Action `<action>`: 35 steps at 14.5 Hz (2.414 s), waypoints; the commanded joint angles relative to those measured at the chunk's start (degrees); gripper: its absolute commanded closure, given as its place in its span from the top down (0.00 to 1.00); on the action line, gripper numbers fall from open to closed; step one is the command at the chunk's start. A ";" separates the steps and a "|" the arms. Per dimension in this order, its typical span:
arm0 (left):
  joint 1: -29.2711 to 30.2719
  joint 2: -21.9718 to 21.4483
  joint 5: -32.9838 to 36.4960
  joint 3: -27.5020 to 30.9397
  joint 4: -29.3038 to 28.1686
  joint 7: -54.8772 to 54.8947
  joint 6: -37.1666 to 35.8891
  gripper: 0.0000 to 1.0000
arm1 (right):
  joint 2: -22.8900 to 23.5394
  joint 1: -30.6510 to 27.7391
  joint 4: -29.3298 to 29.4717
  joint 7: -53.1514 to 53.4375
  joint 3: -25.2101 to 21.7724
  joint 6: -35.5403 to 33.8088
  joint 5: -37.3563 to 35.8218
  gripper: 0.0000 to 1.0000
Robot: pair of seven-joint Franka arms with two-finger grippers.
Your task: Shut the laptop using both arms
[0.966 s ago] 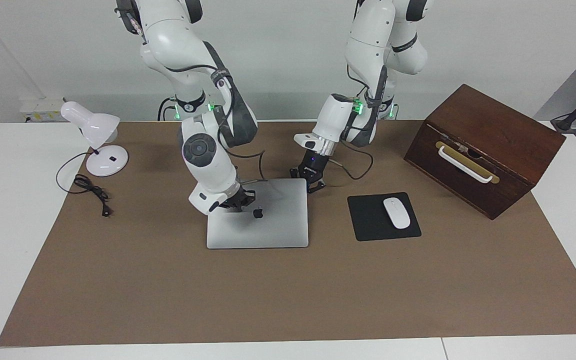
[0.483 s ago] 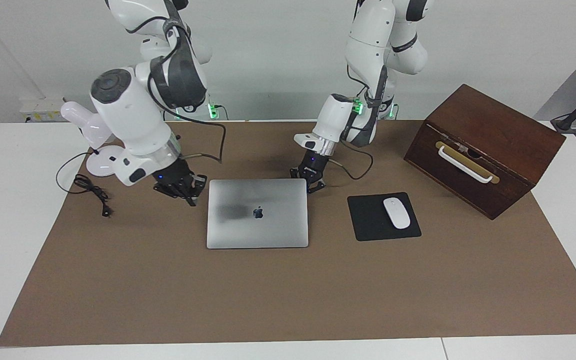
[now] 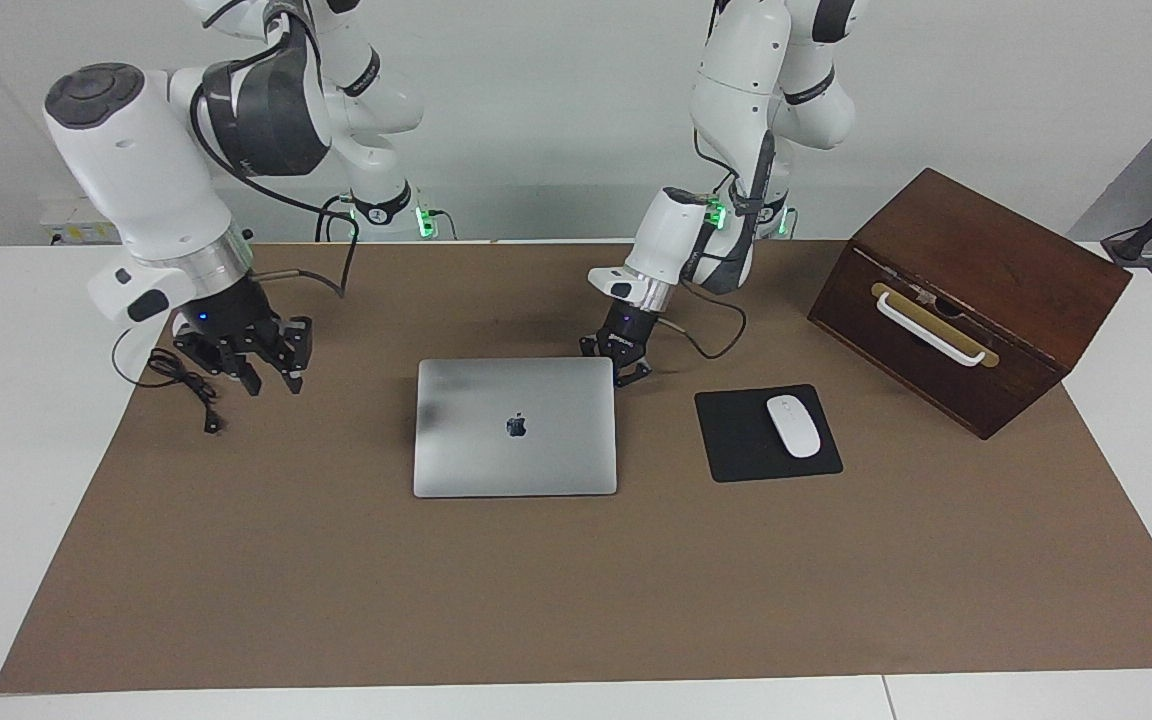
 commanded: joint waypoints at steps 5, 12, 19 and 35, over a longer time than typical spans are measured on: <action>3.63 -0.14 1.21 0.03 -1.20 -1.17 -12.28 0.00 | -6.03 -3.76 -3.96 0.61 0.81 -4.22 -0.16 1.00; 5.39 -3.13 1.21 -0.41 -1.11 -1.17 -18.27 0.00 | -10.44 -3.85 -9.78 4.49 0.81 -3.34 -0.16 1.00; 7.77 -12.09 -0.45 -0.50 3.36 -1.09 -41.62 0.00 | -14.65 -4.56 -12.15 4.14 0.81 -3.60 -0.07 1.00; 14.88 -17.72 -5.29 0.47 18.93 -0.56 -79.26 0.00 | -15.71 -4.47 -10.21 3.79 0.99 -5.27 -0.16 1.00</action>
